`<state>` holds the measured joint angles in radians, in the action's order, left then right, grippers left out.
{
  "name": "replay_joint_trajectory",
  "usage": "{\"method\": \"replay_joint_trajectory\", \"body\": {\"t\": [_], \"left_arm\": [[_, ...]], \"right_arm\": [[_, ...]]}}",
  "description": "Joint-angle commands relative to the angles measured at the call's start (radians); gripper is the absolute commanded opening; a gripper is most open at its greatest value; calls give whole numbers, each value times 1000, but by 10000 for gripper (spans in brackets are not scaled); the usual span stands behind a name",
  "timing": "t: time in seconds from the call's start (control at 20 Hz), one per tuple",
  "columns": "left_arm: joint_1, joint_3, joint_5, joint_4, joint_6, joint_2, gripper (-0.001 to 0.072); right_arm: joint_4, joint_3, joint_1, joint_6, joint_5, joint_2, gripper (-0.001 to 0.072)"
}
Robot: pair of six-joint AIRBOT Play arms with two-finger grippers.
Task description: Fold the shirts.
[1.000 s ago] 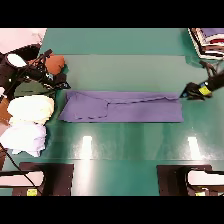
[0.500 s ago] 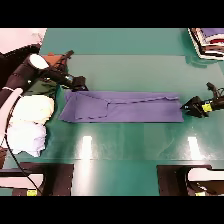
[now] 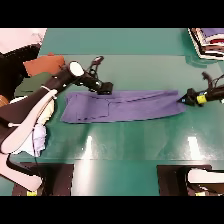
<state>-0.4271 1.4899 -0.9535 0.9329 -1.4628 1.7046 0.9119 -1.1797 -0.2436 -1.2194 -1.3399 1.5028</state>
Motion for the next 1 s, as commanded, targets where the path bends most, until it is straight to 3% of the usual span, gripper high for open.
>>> {"method": "replay_joint_trajectory", "body": {"t": [0.0,0.3,0.7,0.95], "left_arm": [[-68,82,27,-2,-31,100,28],[-134,143,27,-64,-30,211,28],[-139,143,18,-71,-22,218,28],[-22,147,-46,41,-23,105,27]], "right_arm": [[-6,-133,61,-89,-49,-107,12],[-5,-386,316,-169,-84,-178,11],[-4,-629,592,-180,-77,-64,11],[-6,-740,706,-179,-71,19,11]]}}
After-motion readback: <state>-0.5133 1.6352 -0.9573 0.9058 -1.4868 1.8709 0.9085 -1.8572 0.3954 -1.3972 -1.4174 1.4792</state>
